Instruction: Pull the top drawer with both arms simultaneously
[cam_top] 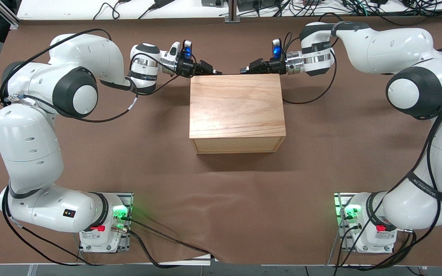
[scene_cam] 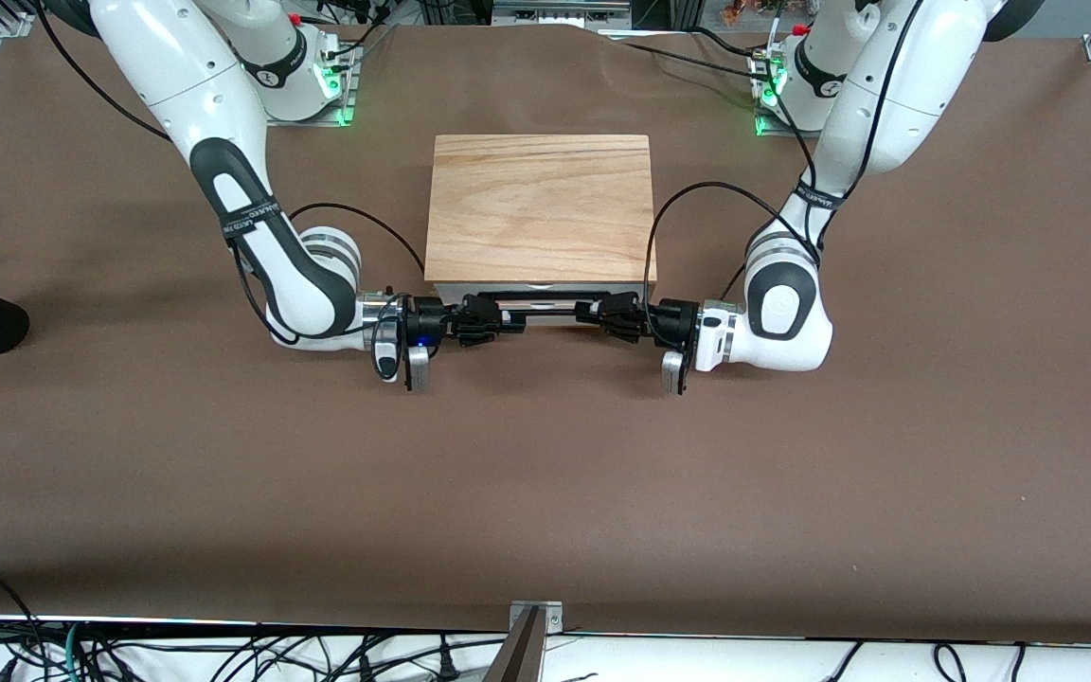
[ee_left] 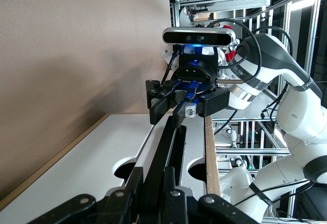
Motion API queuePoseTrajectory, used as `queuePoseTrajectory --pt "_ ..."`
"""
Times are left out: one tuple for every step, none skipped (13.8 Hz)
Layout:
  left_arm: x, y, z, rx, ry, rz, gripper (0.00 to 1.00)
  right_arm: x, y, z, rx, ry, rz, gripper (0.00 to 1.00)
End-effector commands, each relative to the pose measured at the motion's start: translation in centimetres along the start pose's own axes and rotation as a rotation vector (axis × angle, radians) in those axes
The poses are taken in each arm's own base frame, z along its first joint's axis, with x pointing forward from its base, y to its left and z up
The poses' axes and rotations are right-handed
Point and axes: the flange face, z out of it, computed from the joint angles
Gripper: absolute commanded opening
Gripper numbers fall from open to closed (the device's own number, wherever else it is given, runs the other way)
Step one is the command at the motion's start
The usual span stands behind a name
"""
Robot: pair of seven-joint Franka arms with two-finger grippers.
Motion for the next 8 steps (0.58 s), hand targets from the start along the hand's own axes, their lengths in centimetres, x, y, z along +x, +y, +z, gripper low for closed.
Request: queuePoseTrajectory --pt "0.2 0.5 0.0 0.0 0.015 0.011 0.0 -0.1 0.1 -0.6 0.036 -0.016 -0.016 0.3" --pt "0.2 0.5 0.0 0.0 0.016 0.013 0.0 -0.3 0.1 -0.2 0.037 -0.023 -0.013 0.3" --pt "0.2 0.5 0.0 0.0 0.016 0.013 0.0 -0.8 0.3 0.1 0.034 -0.031 -0.006 0.3" --pt "0.2 0.5 0.0 0.0 0.016 0.013 0.0 -1.1 0.5 0.2 0.034 -0.035 -0.005 0.3" --pt "0.2 0.5 0.0 0.0 0.016 0.013 0.0 -1.5 0.8 0.3 0.033 -0.039 -0.02 0.3" --pt "0.2 0.5 0.0 0.0 0.016 0.013 0.0 -1.5 0.8 0.2 0.032 -0.038 -0.029 0.3" --pt "0.2 0.5 0.0 0.0 0.016 0.013 0.0 -1.7 1.0 0.2 0.033 -0.04 -0.032 0.28" --pt "0.2 0.5 0.0 0.0 0.016 0.013 0.0 -1.6 1.0 0.1 0.033 -0.038 -0.033 0.23"
